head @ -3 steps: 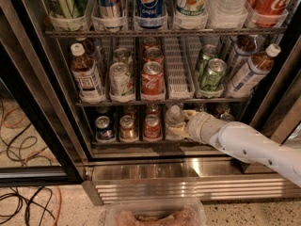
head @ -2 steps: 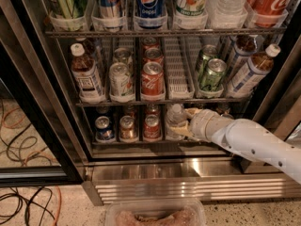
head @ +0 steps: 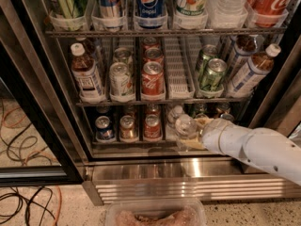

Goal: Pick water bottle from bottom shelf of fridge

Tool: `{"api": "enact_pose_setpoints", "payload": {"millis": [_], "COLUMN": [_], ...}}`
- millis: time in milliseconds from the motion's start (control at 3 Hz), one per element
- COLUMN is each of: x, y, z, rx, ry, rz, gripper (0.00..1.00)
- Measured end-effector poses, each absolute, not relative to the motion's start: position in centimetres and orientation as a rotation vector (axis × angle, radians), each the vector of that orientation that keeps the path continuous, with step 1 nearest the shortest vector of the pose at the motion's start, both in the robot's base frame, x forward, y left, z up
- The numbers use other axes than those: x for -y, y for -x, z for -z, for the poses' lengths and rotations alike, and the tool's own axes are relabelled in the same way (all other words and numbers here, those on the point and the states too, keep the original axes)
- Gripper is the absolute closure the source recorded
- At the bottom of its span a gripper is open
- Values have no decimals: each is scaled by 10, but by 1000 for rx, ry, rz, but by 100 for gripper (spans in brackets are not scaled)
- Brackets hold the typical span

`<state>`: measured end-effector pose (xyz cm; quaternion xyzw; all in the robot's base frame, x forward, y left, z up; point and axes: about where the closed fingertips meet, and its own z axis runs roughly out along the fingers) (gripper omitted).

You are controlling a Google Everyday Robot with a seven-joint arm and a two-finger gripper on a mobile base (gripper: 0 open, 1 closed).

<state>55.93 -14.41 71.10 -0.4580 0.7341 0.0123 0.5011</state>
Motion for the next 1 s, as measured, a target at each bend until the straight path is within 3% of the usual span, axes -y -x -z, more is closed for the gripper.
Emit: {"api": "enact_pose_setpoints", "payload": {"millis": [1000], "x": [159], "y": [-554], "z": [-763], "rx": [-1645], "ry": [1562], "rz": [-52], "gripper": [100]}}
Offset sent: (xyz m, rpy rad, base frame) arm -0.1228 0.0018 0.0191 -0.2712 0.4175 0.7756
